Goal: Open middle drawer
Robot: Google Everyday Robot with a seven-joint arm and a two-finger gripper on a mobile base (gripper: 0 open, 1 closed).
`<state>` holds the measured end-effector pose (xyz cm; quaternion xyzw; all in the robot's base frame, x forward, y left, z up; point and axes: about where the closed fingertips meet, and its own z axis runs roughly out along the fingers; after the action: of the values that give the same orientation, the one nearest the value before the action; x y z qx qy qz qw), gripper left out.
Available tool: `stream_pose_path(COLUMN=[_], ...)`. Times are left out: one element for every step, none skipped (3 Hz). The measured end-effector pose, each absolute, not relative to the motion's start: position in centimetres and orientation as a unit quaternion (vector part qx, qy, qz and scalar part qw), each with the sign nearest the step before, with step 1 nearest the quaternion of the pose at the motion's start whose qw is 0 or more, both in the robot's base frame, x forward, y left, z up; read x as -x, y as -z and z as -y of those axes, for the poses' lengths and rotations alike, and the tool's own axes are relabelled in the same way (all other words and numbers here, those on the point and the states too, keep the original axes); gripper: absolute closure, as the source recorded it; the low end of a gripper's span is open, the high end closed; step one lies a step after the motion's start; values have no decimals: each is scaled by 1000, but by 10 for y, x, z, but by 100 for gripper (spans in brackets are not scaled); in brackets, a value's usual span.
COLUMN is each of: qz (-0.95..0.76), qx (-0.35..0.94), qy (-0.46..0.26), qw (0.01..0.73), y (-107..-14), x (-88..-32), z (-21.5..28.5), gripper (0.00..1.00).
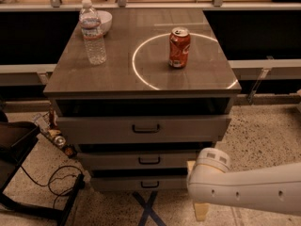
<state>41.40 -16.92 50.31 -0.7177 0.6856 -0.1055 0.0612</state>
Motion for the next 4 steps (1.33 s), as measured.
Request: stream_pose_path(qz=[-678, -670, -656, -637], qx=[726, 735, 747, 763], qy=[94, 84, 63, 47], qw=[60, 69, 87, 101], y=[-469, -446, -429, -421], x=[-425, -440, -452, -461], z=[146, 126, 103, 78], gripper=[0, 0, 0, 0])
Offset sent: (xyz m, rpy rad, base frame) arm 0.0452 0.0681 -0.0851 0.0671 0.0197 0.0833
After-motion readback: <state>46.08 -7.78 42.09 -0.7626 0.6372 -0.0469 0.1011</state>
